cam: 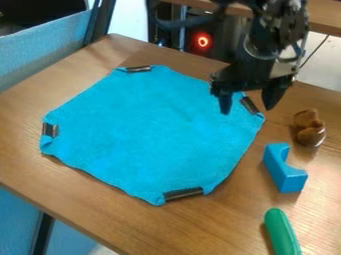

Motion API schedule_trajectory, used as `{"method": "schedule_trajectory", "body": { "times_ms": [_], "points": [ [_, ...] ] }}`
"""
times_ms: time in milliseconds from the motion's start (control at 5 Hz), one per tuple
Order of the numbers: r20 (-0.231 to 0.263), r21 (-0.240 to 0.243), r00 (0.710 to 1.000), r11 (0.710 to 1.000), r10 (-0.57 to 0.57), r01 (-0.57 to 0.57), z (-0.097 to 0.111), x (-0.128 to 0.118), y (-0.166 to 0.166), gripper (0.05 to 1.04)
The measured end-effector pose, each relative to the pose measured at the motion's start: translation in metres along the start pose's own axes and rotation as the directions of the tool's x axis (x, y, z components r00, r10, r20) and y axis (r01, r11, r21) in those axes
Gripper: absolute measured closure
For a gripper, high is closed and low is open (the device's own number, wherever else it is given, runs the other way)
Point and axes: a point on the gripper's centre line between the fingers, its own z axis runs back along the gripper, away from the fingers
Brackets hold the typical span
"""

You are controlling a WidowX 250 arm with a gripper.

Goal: Fold from right top to left bottom

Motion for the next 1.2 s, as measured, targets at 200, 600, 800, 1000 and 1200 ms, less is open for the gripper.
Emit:
{"method": "schedule_trajectory", "body": {
  "times_ms": [200, 600, 800, 1000, 1200],
  "points": [
    [0.004, 0.021, 0.999, 0.999, 0.04, -0.04, -0.027, 0.002, -0.011, 0.084],
    [0.078, 0.027, 0.995, 0.998, 0.061, -0.063, -0.05, 0.025, -0.023, 0.084],
    [0.097, 0.042, 0.993, 0.996, 0.071, -0.075, -0.062, 0.033, -0.027, 0.084],
    [0.112, 0.055, 0.99, 0.995, 0.081, -0.088, -0.07, 0.04, -0.03, 0.084],
    [0.117, 0.081, 0.988, 0.991, 0.098, -0.108, -0.085, 0.044, -0.023, 0.084]
  ]
}}
